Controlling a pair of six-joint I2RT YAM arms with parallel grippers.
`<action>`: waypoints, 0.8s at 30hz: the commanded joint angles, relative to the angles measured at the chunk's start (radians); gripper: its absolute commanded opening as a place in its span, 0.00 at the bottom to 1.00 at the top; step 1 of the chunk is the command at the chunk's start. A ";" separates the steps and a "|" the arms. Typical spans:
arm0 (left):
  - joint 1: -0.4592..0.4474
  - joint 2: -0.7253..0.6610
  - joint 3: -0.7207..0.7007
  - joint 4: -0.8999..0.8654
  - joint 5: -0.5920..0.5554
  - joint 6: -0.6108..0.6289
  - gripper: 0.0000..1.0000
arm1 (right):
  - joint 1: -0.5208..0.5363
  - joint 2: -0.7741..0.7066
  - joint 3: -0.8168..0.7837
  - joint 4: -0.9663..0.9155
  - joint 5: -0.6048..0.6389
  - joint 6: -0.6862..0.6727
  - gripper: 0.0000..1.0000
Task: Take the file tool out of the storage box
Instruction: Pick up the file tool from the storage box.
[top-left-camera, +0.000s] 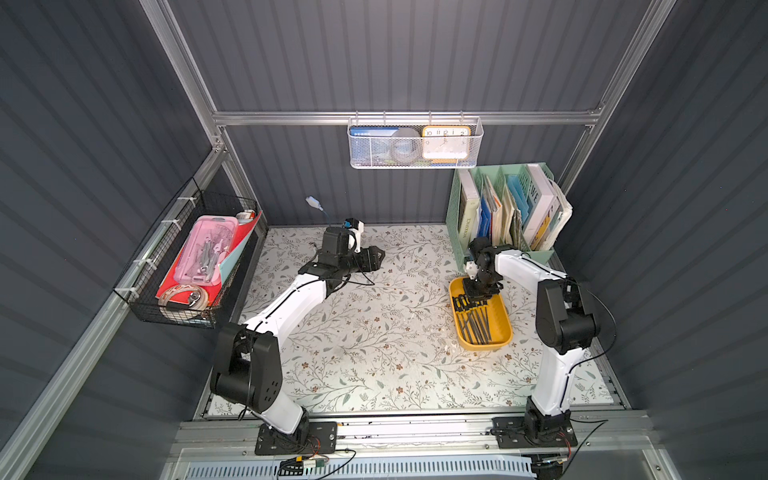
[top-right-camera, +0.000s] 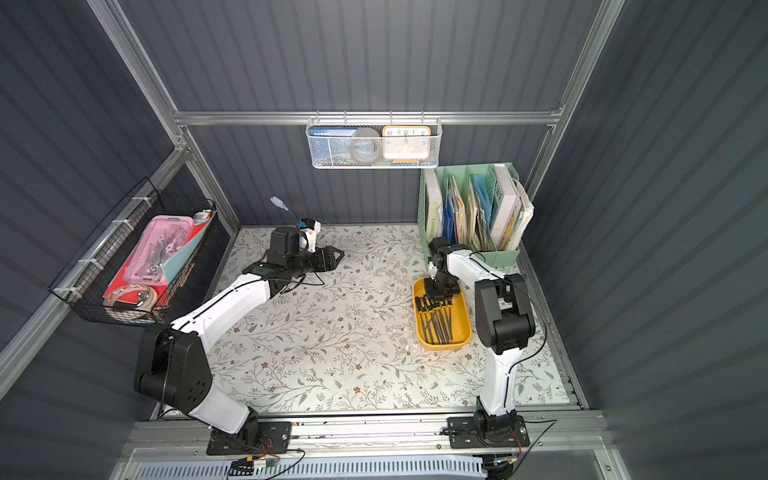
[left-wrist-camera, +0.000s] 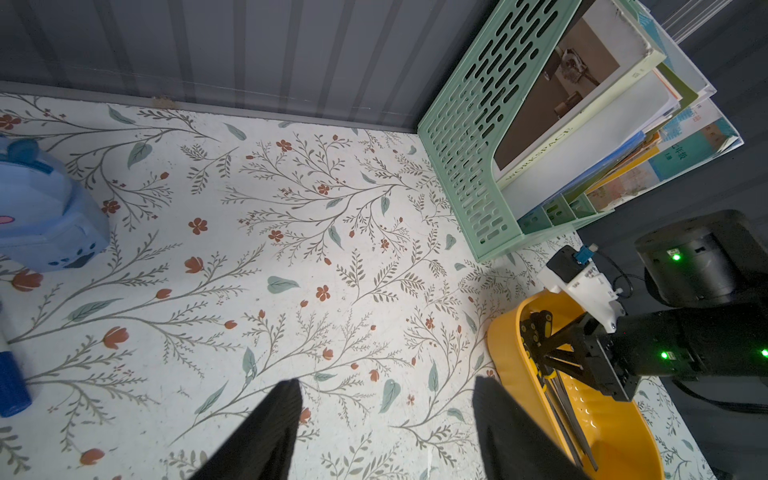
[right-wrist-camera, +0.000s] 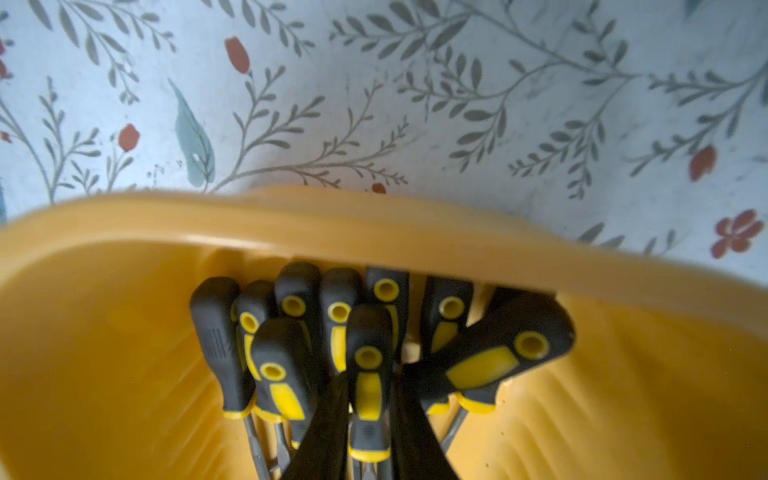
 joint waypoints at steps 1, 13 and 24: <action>0.001 -0.033 0.009 -0.026 -0.007 0.021 0.71 | 0.002 0.012 0.003 -0.011 -0.013 0.014 0.11; 0.001 -0.052 0.013 -0.030 -0.022 0.025 0.71 | 0.015 -0.173 0.092 -0.065 0.036 0.130 0.01; 0.001 -0.051 0.006 -0.033 -0.029 0.023 0.71 | 0.234 -0.184 0.180 -0.074 0.022 0.396 0.00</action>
